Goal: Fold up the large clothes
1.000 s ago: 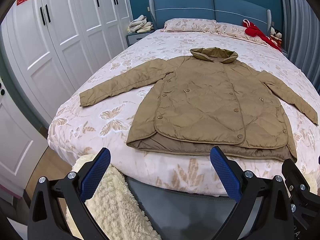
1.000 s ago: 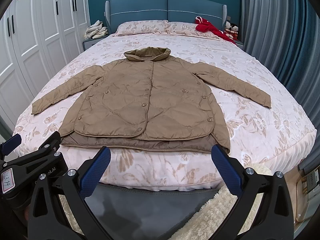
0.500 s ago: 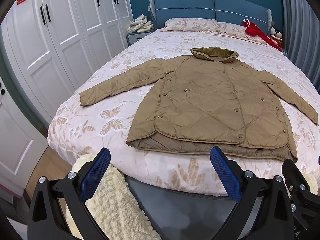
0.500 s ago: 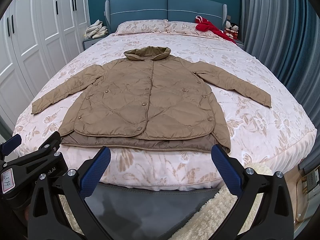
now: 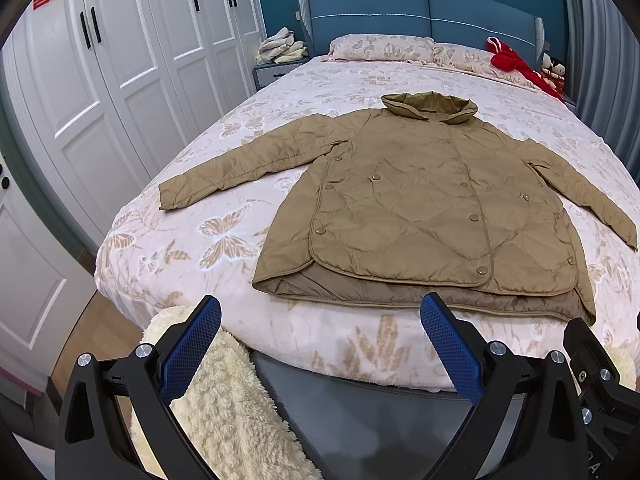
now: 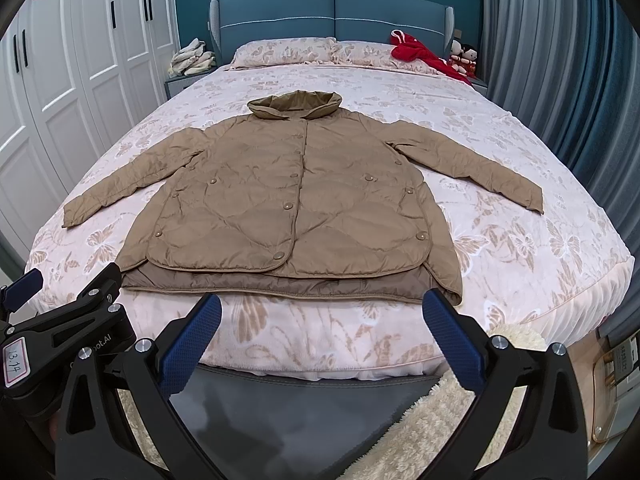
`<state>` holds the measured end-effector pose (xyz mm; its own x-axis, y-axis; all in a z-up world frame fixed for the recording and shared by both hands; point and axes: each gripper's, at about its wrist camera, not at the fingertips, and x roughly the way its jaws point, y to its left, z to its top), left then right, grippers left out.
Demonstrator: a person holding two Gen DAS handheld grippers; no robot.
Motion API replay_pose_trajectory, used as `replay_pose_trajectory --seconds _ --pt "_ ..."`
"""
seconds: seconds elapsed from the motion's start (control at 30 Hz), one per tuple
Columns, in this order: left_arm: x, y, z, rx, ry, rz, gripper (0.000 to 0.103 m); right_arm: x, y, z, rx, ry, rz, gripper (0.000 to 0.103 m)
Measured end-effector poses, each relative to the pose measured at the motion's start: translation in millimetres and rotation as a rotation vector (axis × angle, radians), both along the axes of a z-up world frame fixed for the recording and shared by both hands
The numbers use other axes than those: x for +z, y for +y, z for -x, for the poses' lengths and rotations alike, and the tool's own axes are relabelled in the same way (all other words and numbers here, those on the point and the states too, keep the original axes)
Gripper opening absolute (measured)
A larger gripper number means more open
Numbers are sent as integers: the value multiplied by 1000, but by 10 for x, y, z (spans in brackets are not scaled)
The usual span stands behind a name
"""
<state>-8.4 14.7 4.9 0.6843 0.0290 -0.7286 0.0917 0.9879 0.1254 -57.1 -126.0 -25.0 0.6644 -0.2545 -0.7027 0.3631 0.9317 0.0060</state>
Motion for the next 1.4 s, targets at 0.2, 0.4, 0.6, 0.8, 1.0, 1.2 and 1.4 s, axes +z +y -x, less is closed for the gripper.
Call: replay_pose_trajectory --seconds 0.2,0.4,0.6,0.8,1.0,1.2,1.4 --pt "1 1 -3 0 0 0 98 -6 -5 -2 0 1 -1 98" --pt "-35 23 19 1 5 -1 98 -22 8 -2 -1 3 -5 98" --pt "-143 -1 -28 6 30 -6 98 -148 -32 -20 11 20 -79 98" --pt "-214 -105 -186 -25 52 0 98 -368 -364 -168 1 42 -183 98" --pt "-289 -172 -532 -39 86 13 98 -465 -1130 -326 -118 5 -246 98" --pt "-340 -211 -916 -18 85 18 98 -553 -2325 -537 -274 -81 -351 98" --pt "-446 -216 -1355 53 103 29 98 -851 -3645 -664 -510 -172 -444 98"
